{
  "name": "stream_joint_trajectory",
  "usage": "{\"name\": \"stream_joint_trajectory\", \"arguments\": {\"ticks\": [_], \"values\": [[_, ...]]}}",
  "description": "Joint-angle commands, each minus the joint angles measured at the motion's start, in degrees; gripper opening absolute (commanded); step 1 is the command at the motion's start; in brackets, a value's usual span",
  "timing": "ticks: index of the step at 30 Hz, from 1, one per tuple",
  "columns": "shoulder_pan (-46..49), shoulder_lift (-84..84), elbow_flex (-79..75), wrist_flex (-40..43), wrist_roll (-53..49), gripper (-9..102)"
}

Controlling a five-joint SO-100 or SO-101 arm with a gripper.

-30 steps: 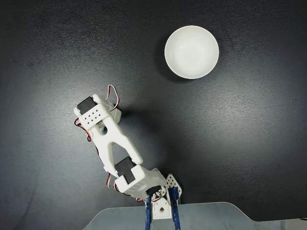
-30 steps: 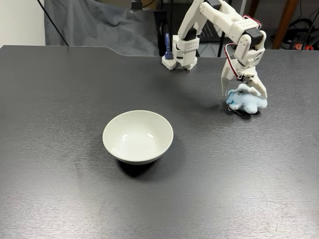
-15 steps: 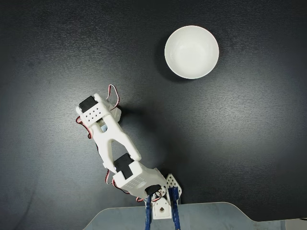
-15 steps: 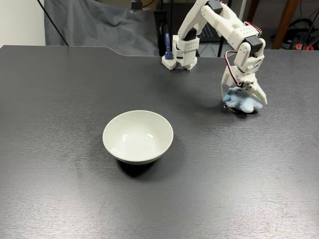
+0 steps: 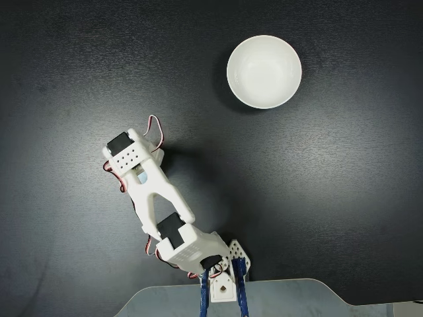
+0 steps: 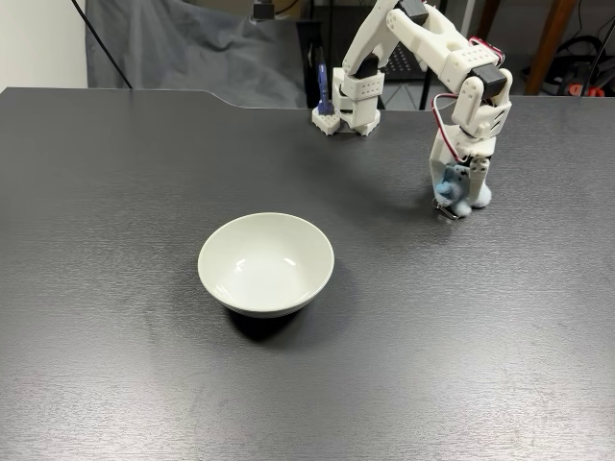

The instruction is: Grasp a skyblue doll and put it in the white bowl.

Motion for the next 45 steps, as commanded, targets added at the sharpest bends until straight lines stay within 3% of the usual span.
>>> {"name": "stream_joint_trajectory", "arguments": {"ticks": [1,16,35,45], "values": [[0.26,1.14,-0.62,0.26,0.26,2],[1.67,17.14,-21.71,0.88,4.57,-2],[27.16,28.30,-25.49,-0.44,3.78,-2],[36.12,29.18,-25.40,-17.05,3.69,-2]]}}
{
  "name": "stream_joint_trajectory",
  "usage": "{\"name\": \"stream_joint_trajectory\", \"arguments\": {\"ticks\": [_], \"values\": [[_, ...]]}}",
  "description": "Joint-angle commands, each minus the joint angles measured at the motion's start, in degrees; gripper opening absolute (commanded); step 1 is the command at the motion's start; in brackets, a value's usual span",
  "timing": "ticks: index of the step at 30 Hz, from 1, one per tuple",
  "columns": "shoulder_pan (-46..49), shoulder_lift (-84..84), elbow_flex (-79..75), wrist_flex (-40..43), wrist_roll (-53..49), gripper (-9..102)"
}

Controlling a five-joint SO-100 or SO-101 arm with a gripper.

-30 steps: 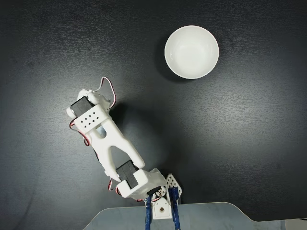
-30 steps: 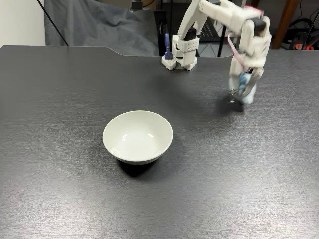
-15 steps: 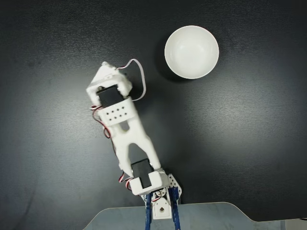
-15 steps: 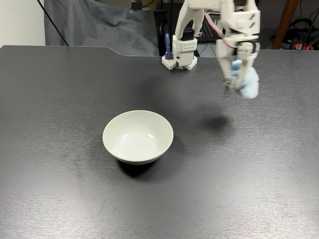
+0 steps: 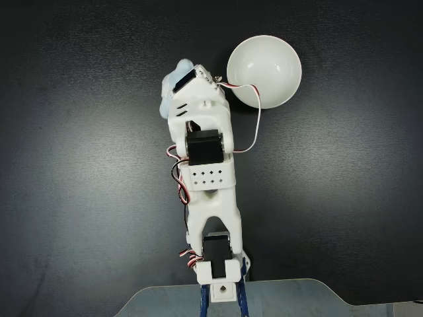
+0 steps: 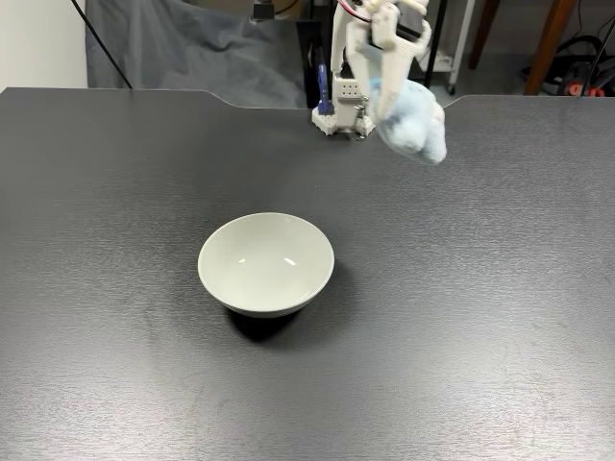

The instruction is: Grasp a skyblue doll and put it in the white bowl.

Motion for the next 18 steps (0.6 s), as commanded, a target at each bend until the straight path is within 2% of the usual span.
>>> {"name": "stream_joint_trajectory", "arguments": {"ticks": [1,8,18], "values": [[4.75,5.27,-4.57,-6.24,-0.18,-2],[12.74,4.83,-4.13,-8.88,0.70,-2],[24.17,-3.96,-4.48,-16.26,0.79,-2]]}}
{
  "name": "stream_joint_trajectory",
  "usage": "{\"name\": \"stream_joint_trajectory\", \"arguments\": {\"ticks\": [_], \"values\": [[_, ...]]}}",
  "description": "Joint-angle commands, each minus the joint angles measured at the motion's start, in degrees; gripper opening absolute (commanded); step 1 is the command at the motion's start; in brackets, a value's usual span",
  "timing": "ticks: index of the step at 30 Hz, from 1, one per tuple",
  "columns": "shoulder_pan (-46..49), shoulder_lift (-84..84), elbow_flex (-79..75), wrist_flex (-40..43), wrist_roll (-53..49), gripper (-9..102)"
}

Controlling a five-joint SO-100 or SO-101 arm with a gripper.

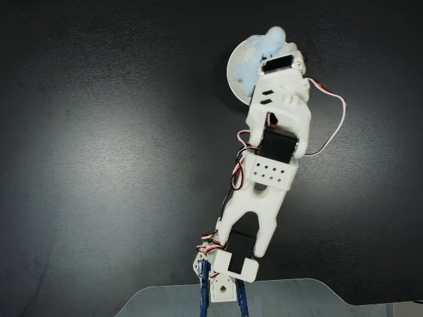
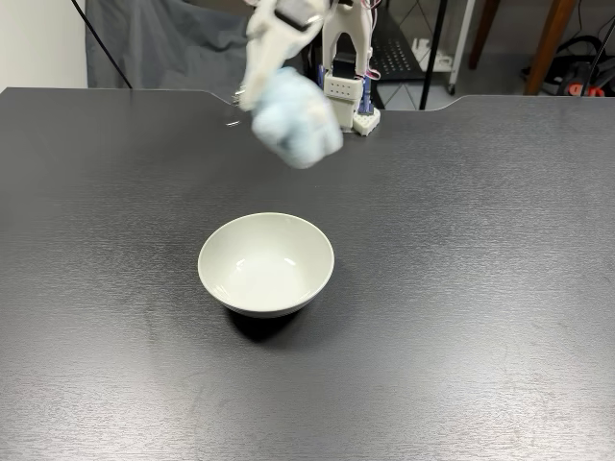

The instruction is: Grasp a skyblue doll and put it in the white bowl.

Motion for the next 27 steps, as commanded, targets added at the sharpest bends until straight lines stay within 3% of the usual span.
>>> {"name": "stream_joint_trajectory", "arguments": {"ticks": [1,17,27], "values": [[2.90,-0.62,-4.48,-3.52,0.79,-2],[2.11,-14.33,-4.57,-13.71,0.00,-2],[-2.11,-15.73,-3.78,-13.97,-0.09,-2]]}}
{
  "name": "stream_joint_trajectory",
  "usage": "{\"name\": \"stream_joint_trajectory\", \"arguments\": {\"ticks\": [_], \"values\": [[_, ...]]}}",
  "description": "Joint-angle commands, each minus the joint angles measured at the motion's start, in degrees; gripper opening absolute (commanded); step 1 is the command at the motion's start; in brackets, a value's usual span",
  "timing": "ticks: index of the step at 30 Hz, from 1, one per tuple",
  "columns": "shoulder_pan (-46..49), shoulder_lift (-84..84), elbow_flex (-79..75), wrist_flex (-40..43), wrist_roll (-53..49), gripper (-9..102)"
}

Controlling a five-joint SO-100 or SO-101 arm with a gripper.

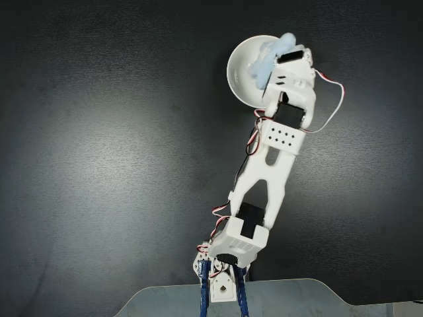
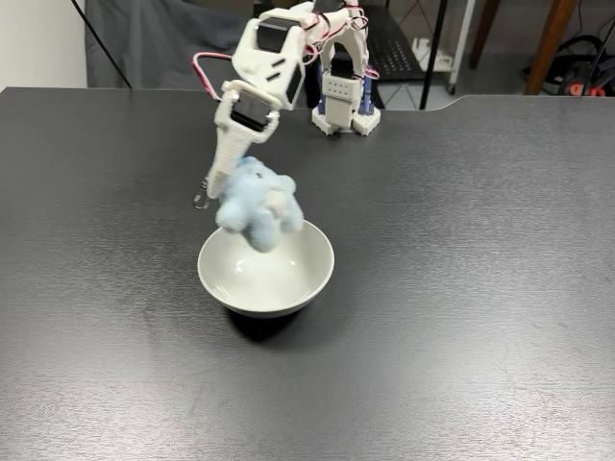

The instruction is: Grasp a skyblue doll and put it in the white bowl.

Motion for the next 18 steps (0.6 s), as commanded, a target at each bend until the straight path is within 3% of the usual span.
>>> {"name": "stream_joint_trajectory", "arguments": {"ticks": [1,18], "values": [[-1.58,1.67,-3.78,-1.49,-0.09,-2],[-3.69,1.58,-3.69,-1.49,0.70,-1]]}}
